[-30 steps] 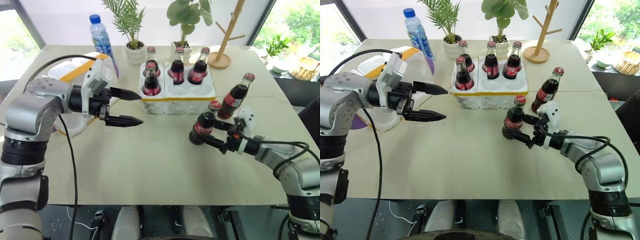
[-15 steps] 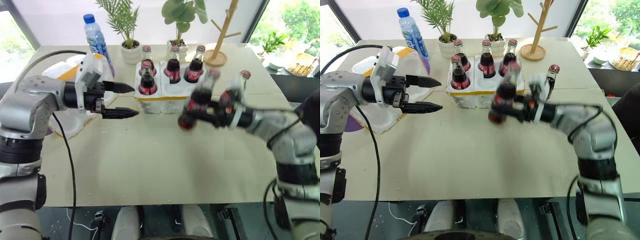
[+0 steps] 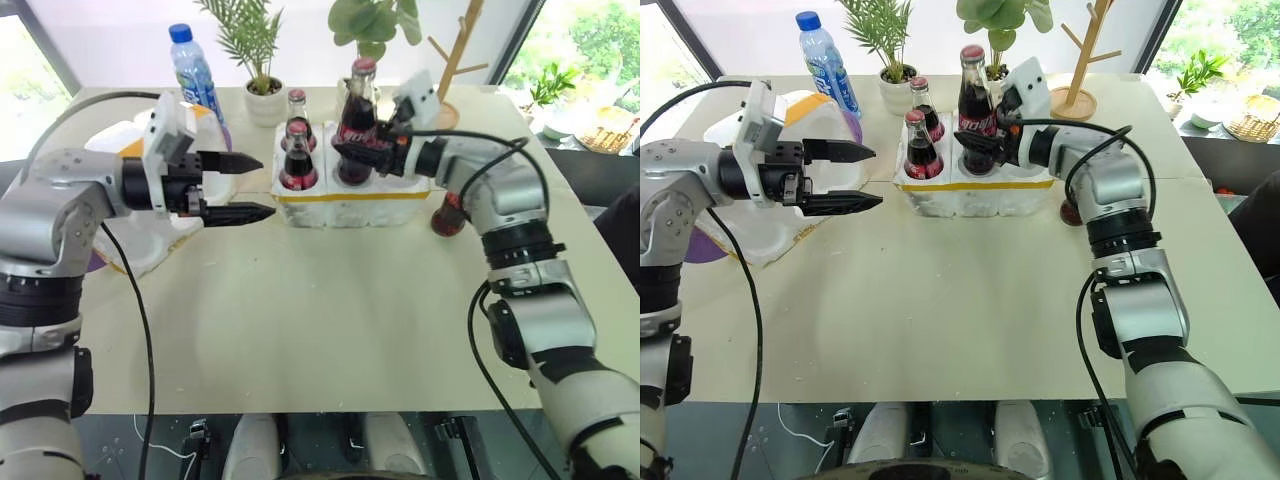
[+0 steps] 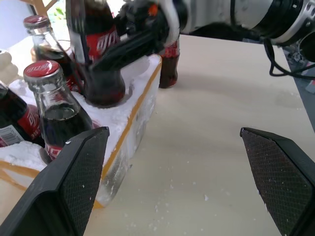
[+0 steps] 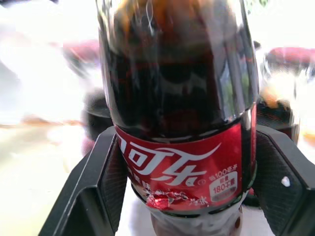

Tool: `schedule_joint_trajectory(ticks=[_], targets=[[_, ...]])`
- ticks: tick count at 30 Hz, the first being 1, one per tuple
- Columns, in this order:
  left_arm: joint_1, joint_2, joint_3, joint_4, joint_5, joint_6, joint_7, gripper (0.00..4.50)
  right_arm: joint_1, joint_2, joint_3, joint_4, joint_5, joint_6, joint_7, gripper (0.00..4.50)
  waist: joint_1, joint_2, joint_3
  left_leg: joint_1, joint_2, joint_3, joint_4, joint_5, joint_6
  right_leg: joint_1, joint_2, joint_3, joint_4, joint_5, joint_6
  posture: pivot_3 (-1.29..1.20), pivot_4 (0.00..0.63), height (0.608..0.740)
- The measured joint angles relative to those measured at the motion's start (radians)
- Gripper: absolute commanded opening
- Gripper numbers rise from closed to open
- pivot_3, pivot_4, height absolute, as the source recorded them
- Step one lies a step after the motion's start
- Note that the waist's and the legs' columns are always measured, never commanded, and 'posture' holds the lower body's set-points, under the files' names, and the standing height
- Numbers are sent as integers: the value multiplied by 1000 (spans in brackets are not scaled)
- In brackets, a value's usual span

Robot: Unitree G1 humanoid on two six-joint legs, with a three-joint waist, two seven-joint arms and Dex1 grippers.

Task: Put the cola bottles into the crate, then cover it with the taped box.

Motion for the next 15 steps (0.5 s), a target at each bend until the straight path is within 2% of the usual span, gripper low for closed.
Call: schedule_joint_trajectory(ticks=[9, 12, 13, 15], targets=[[5, 2, 6, -8, -1, 0, 27, 4500, 5, 61, -5, 73, -47, -19, -7, 2838, -4, 0, 0, 0, 0, 0, 0, 0, 0, 0, 0, 0, 1, 0, 0, 0, 150, 740], [5, 1, 6, -8, -1, -3, 31, 4500, 8, 72, -27, 72, -46, -14, -18, 4309, -5, 0, 0, 0, 1, 0, 0, 0, -1, 0, 1, 0, 1, 0, 0, 0, 150, 740], [5, -1, 6, -8, -1, -5, 33, 4500, 9, 74, -32, 70, -46, -9, -23, 4460, -4, 0, 0, 1, 1, 0, 0, 0, -1, 0, 1, 0, 1, 0, 0, 0, 150, 740], [1, -13, 4, 0, -1, -9, 37, 4500, 28, 76, -47, 43, -45, -1, -34, 4460, -3, 0, 0, 1, 1, 0, 0, 0, -1, 0, 0, 0, 1, 0, 0, 0, 150, 740]])
